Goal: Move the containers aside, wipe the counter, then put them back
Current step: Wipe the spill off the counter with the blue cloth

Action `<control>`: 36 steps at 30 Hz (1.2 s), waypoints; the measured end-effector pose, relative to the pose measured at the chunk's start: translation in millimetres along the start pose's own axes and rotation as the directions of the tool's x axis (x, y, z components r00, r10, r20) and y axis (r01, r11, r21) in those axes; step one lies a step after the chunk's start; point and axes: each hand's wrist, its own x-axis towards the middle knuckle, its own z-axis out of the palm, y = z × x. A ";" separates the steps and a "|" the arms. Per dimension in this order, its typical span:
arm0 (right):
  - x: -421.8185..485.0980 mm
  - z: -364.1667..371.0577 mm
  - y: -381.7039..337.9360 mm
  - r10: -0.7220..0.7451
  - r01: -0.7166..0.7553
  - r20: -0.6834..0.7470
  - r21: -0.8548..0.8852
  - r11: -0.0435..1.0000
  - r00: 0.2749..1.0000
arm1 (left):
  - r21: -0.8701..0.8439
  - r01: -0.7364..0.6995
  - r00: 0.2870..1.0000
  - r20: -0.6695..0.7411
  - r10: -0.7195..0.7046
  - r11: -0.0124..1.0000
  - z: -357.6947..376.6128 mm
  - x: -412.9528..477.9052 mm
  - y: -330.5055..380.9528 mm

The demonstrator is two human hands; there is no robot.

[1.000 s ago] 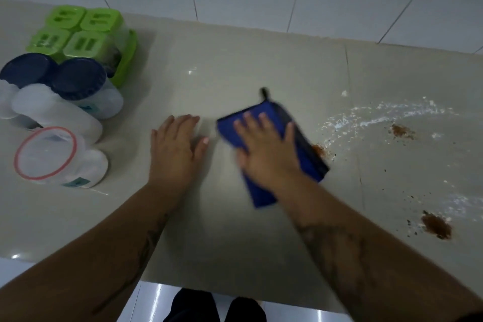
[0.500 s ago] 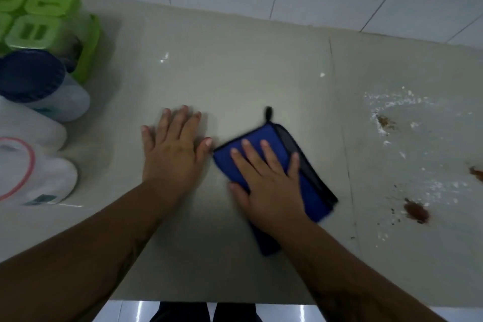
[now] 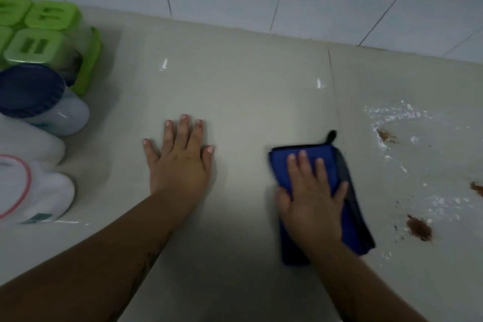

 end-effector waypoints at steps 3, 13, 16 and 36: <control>31.8 1.4 -44.1 -0.250 0.250 0.018 -0.028 0.968 0.968 | -0.014 -0.012 1.000 -0.008 0.012 1.000 -1.0 9.8 3.5; 171.5 -32.0 27.8 0.010 -0.010 -0.027 -0.005 1.000 1.000 | 0.009 0.067 0.997 -0.029 -0.066 0.998 -17.1 96.6 -34.5; 128.6 -19.9 -30.6 0.036 -0.036 -0.043 -0.002 0.999 0.998 | 0.012 0.040 0.999 -0.036 -0.039 0.999 -16.2 100.9 -32.1; 44.3 4.9 -87.5 0.001 0.003 -0.055 0.062 0.998 0.998 | -0.044 -0.119 0.992 -0.039 0.117 0.992 -19.2 85.1 -40.3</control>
